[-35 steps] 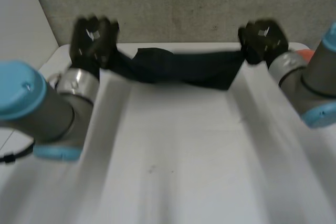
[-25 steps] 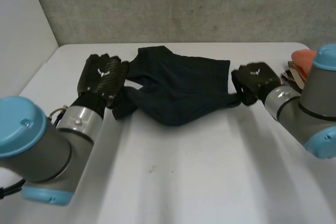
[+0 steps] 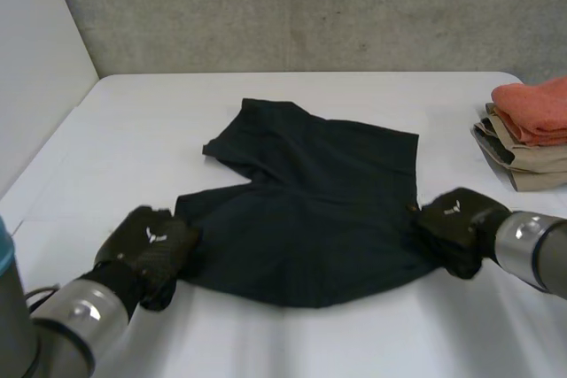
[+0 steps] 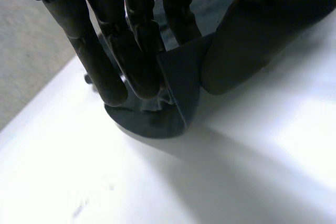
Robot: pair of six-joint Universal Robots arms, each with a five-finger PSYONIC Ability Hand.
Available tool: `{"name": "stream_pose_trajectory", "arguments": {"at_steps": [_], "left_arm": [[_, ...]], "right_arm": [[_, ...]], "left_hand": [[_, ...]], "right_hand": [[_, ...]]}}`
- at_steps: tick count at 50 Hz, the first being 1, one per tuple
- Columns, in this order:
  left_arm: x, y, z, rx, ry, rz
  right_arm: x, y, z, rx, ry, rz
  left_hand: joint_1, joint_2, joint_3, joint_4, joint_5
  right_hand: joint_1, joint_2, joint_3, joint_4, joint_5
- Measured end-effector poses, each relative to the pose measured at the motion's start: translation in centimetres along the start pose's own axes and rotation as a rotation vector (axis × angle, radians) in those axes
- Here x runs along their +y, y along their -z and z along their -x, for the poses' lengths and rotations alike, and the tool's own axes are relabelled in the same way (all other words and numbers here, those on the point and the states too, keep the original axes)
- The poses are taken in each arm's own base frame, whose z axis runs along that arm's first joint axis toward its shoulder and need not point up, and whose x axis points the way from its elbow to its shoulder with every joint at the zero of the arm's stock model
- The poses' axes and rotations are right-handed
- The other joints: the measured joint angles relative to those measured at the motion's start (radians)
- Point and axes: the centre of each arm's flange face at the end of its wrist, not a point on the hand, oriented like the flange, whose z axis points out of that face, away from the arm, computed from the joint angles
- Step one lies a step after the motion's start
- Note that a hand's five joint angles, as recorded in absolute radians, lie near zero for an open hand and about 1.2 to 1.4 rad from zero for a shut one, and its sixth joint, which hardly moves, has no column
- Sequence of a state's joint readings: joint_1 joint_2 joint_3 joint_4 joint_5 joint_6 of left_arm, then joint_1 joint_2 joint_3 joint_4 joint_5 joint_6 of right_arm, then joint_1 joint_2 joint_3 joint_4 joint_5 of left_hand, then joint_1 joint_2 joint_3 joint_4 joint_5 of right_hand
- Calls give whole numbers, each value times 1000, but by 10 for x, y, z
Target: Fold the laundry.
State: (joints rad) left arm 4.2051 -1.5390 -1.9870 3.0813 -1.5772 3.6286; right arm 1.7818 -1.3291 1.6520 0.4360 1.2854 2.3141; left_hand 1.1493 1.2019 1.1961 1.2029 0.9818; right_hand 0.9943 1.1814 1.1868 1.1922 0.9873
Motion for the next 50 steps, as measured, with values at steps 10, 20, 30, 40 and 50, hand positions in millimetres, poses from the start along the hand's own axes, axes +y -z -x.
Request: {"name": "stream_pose_trajectory", "arguments": {"at_steps": [10,20,30,40,50], "left_arm": [[4,56,-23,185,-115,116],[-8,50,-27,226,-135,54],[-45,-76,5,-12,-101,-196],[-76,-174,22,-179,-91,-380],[-82,-260,24,-285,-91,-494]], "right_arm": [[14,44,10,-82,93,104],[12,52,1,-92,54,33],[8,-3,-30,2,-45,-46],[-13,-56,-56,196,-64,-95],[-38,-112,-88,452,-52,-297]], "left_hand": [[0,0,0,0,0],[0,0,0,0,0],[0,0,0,0,0],[0,0,0,0,0],[0,0,0,0,0]], "right_hand": [[0,0,0,0,0],[0,0,0,0,0],[0,0,0,0,0],[0,0,0,0,10],[0,0,0,0,12]]}}
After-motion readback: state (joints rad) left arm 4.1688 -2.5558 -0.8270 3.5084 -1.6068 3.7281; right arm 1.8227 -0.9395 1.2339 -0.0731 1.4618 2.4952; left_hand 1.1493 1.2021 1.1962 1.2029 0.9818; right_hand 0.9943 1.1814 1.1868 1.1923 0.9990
